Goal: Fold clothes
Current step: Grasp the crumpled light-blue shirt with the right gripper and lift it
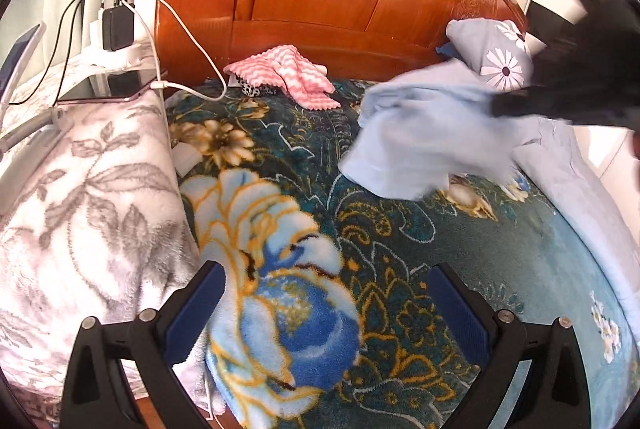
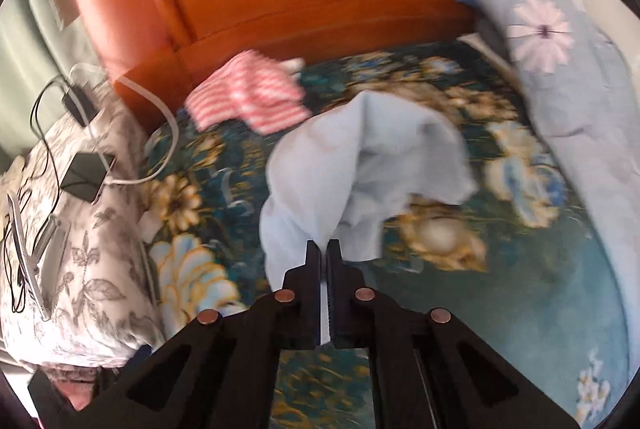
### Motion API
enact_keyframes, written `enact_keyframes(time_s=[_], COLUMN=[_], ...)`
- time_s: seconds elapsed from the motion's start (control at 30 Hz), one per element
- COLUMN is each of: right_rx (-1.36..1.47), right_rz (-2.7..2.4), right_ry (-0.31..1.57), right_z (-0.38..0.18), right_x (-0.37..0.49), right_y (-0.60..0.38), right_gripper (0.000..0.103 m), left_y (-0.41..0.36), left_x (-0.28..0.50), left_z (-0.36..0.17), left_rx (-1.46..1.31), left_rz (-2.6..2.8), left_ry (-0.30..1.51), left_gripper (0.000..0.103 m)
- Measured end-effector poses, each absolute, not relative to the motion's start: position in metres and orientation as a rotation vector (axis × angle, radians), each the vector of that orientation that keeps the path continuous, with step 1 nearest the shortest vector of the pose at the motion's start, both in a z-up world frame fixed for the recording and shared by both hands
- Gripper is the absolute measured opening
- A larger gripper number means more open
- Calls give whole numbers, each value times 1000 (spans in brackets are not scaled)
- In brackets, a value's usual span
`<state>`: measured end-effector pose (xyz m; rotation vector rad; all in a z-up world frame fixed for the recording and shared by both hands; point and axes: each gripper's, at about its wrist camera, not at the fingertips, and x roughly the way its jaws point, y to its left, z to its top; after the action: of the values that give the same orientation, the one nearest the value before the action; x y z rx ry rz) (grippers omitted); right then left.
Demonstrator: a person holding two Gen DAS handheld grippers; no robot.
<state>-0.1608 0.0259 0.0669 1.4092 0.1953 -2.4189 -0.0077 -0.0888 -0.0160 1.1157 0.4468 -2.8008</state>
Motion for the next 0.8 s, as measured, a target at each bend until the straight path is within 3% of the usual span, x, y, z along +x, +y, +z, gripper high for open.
enact_keyframes(time_s=[0.23, 0.57, 0.7, 0.8], right_rx=[1421, 1523, 1369, 1396], right_rz=[-2677, -2964, -3111, -3119], right_ry=[142, 35, 21, 33], right_z=[131, 188, 253, 258], right_x=[-91, 95, 159, 185], right_y=[164, 356, 390, 405], right_gripper=[2, 1, 0, 0], left_y=[-60, 61, 113, 145], left_x=[-1, 46, 67, 80], left_z=[-5, 40, 53, 59], left_rx=[1132, 1040, 1033, 1031], left_rz=[-2924, -3194, -3296, -3336], left_ry=[471, 212, 157, 86], left_gripper=[103, 103, 103, 103])
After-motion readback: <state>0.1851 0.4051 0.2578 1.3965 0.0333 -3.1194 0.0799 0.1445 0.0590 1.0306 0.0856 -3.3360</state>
